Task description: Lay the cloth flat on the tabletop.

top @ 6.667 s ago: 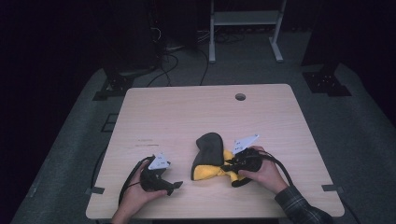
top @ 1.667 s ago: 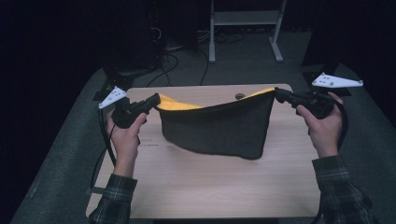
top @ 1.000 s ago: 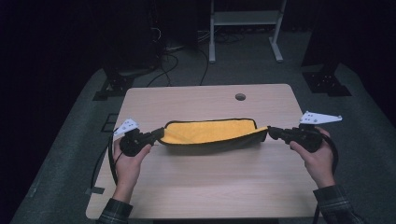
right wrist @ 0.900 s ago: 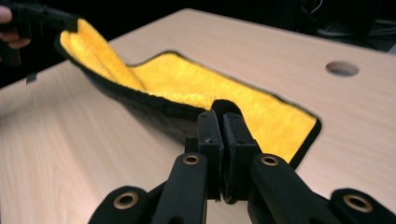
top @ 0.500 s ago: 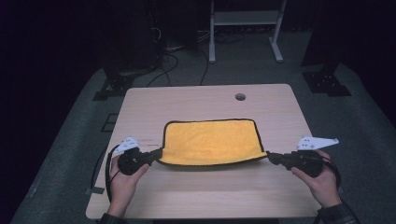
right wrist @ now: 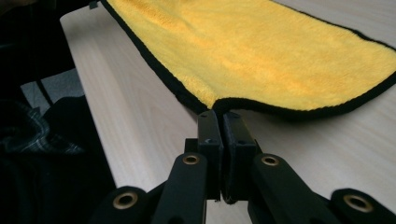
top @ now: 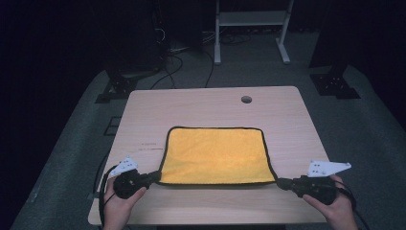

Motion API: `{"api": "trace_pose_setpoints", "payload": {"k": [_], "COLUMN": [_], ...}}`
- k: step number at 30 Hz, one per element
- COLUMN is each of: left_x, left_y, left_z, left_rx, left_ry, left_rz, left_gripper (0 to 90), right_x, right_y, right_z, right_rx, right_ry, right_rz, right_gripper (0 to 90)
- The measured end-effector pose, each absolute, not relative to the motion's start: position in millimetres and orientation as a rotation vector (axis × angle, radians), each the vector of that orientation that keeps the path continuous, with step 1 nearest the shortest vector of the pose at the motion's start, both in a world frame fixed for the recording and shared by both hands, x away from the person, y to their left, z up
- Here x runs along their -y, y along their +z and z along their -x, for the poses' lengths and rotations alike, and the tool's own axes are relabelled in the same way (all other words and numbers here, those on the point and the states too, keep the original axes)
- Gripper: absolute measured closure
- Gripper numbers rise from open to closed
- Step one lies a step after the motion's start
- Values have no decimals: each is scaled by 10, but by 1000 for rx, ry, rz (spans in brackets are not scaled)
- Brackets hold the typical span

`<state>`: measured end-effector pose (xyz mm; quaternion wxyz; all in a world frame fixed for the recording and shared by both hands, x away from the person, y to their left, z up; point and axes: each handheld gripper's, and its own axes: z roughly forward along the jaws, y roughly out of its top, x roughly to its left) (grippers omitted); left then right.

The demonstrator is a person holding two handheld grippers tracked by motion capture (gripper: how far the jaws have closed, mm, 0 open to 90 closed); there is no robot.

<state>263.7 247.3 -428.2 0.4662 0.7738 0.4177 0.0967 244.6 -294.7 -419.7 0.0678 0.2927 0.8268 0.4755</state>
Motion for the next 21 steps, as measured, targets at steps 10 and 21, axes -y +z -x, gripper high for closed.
{"api": "trace_pose_setpoints", "payload": {"k": [10, 21], "left_x": [-2504, -2623], "left_y": [-4398, -4314], "left_z": [-2435, -2468], "left_rx": [-1048, -1066], "left_ry": [219, 314], "left_rz": [-1953, -1924], "left_gripper": [789, 677], "right_x": [2938, 3004], "right_y": [-4285, -4276], "right_z": [-2245, -2299], "right_rx": [-2528, -2451], "right_ry": [1423, 1435], "right_rz": [-875, -907], "right_gripper": [853, 655]}}
